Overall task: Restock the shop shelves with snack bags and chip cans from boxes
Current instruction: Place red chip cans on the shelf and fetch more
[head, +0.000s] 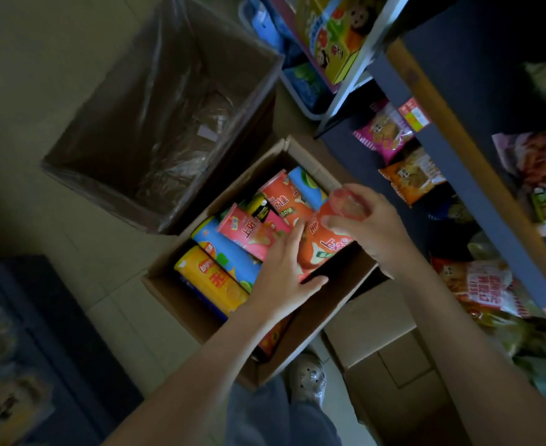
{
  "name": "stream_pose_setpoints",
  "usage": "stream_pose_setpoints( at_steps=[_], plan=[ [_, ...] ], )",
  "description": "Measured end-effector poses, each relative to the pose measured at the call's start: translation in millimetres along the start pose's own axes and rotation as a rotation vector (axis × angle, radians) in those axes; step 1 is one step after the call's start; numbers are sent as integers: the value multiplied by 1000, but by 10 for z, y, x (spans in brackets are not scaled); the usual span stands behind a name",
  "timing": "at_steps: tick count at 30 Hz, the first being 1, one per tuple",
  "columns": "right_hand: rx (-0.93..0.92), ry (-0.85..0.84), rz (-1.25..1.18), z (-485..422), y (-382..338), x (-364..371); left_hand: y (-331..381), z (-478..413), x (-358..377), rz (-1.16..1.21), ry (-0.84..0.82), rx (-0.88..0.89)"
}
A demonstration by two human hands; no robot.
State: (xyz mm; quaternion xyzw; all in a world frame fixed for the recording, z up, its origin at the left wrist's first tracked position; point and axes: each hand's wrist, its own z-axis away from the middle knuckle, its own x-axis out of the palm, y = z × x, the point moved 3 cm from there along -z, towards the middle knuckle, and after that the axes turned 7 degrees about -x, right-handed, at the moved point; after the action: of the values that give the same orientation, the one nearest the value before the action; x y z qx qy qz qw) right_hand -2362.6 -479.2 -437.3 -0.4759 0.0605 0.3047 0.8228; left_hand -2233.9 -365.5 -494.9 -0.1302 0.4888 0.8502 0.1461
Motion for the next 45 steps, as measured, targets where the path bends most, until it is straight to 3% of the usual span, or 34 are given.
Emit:
stream_pose_setpoints(
  at_steps=[2,5,10,13,18,24,31,37,45],
  plan=[
    [28,-31,-165,-59,-6,102,-7,-18,-121,-58,95,-13],
    [51,-57,-367,-163,61,267,-54,-3,-312,-230,93,-4],
    [130,5,-451,-411,448,579,-353,26,-614,-198,120,-222],
    [142,64,-111,-578,816,691,-623,79,-726,-34,164,-338],
    [92,-59,565,-740,1136,1012,-834,178,-739,161,199,-439],
    [25,3,746,-696,1017,950,-769,183,-656,325,206,-460],
    [94,161,315,88,154,255,67,312,-840,412,176,-402],
    [89,49,-235,1109,-826,-646,1285,701,-1131,480,153,-256],
    [-91,167,-429,2525,-1682,-1606,2971,1455,-1194,443,8,34]
  ],
)
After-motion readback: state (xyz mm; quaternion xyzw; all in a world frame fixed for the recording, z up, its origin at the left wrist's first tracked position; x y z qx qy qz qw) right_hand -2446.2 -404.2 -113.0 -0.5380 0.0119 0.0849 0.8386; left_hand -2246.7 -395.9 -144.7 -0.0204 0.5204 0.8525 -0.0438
